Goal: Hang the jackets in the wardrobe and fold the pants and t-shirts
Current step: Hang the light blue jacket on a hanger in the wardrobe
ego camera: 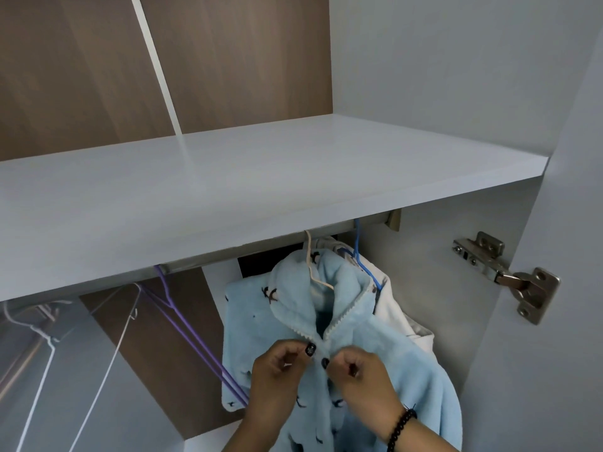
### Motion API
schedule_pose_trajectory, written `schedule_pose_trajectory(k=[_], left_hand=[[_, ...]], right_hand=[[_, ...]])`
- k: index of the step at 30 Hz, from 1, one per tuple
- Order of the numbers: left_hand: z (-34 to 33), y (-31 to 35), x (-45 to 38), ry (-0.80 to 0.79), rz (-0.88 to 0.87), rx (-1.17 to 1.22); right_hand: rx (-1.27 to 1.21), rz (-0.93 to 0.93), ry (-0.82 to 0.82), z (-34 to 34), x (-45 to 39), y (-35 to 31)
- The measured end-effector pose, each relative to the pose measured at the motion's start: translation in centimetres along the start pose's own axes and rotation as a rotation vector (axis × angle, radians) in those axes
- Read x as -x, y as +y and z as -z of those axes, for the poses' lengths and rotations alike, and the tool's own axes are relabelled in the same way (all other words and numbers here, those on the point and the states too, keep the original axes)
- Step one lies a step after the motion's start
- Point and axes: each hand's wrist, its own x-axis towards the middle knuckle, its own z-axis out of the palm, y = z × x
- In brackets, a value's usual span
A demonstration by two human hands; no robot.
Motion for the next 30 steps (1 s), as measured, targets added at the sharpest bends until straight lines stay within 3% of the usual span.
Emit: schedule_pose_trajectory(k=[3,7,10,14,16,20,24,30], left_hand=[[0.0,-0.1,0.0,0.116,0.073,0.073],[0.4,-0.3,0.6,0.140,0.167,0.044],[0.3,0.1,0.7,0.160,0.155,0.006],[-0.8,1.9,0.2,0.113,-0.051,-0.162],[-1.5,2.8,-0.4,0.046,-0.133,-0.216],[-3.3,2.8,-1.3,-0.089,-0.121,-0.264],[-4.5,1.3,-0.9,-0.030,-0.238,-0.325],[-4.2,-1.7,0.4,0.024,-0.540,-0.601]], right_hand=[[0.080,-0.010,-0.023,-0.3,0.6,1.3],[0.142,0.028,-0.032,0.1,1.0,1.4],[0.185,0.180,0.096,1.2,0.3,0.2],[0.188,0.439,0.312,3.0,-0.8,-2.6],[0.214,0.518,0.279,3.9,-1.6,-3.4],[0.519,0.612,0.142,4.6,-3.6,-2.2],[0.530,0.597,0.190,5.0,-3.1,-0.2],[0.502,0.720,0.274,5.3,-1.7,1.9]])
